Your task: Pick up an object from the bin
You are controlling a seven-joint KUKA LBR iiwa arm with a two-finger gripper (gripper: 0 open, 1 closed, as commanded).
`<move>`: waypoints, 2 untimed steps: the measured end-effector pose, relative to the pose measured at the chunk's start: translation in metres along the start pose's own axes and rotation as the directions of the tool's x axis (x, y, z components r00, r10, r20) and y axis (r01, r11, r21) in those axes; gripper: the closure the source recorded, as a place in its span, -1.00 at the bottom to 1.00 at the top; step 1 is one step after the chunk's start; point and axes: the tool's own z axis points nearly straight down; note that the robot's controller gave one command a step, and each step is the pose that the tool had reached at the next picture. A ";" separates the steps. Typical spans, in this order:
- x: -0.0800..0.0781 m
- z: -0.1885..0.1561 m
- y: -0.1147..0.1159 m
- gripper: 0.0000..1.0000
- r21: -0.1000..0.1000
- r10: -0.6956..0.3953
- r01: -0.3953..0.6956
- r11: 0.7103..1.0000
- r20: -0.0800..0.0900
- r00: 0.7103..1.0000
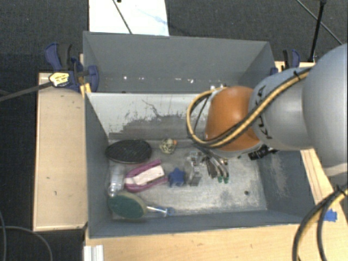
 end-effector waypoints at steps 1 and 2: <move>0.000 0.000 0.000 -1.00 0.000 0.003 -0.003 1.000 0.000 1.000; -0.002 -0.001 0.057 -1.00 -0.002 -0.120 0.120 0.993 0.004 0.993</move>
Offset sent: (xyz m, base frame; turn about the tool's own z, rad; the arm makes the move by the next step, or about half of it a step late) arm 0.0000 0.0000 0.0000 0.0000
